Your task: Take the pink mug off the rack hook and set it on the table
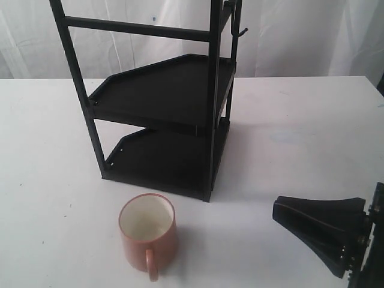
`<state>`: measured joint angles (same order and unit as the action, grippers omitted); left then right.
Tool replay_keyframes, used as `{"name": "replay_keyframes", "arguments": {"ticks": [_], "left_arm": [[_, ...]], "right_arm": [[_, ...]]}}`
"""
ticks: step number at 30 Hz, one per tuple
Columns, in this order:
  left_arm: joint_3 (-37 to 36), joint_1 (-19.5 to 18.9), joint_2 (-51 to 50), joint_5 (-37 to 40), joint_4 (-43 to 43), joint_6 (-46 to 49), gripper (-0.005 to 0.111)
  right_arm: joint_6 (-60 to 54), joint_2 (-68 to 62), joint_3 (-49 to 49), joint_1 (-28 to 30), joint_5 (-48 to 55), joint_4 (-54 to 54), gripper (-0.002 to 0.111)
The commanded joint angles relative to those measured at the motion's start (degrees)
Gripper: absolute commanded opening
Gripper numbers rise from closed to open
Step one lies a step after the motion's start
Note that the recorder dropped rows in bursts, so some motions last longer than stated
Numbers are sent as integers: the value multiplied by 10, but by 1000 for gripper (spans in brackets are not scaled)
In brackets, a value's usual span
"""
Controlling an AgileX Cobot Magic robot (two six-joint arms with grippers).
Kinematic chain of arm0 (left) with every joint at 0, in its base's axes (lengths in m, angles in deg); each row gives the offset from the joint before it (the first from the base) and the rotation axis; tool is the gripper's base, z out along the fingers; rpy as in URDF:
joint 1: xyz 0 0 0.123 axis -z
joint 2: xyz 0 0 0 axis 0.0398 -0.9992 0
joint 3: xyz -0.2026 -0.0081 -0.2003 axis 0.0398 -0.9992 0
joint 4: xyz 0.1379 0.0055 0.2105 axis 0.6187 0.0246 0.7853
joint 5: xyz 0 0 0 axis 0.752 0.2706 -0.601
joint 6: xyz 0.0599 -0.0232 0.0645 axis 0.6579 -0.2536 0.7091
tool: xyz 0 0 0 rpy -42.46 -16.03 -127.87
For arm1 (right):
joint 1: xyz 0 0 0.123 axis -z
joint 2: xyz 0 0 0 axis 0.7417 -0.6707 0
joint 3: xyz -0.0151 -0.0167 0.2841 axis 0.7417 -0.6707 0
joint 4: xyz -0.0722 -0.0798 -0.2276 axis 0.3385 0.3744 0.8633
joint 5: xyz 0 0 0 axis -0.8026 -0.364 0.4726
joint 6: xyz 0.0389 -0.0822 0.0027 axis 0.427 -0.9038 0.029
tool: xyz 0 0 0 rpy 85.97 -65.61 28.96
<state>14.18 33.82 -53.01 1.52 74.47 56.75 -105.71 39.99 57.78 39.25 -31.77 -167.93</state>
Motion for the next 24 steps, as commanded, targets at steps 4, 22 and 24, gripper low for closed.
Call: {"name": "replay_keyframes", "arguments": {"ticks": [4,22,24], "left_arm": [[-85,-75,6,3,-22,-3,0],[-85,-162,6,-75,-4,-3,0],[-85,-162,6,-75,-4,-3,0]], "right_arm": [[2,5,4,0,1,7,0],[2,5,4,0,0,7,0],[2,5,4,0,0,7,0]]}}
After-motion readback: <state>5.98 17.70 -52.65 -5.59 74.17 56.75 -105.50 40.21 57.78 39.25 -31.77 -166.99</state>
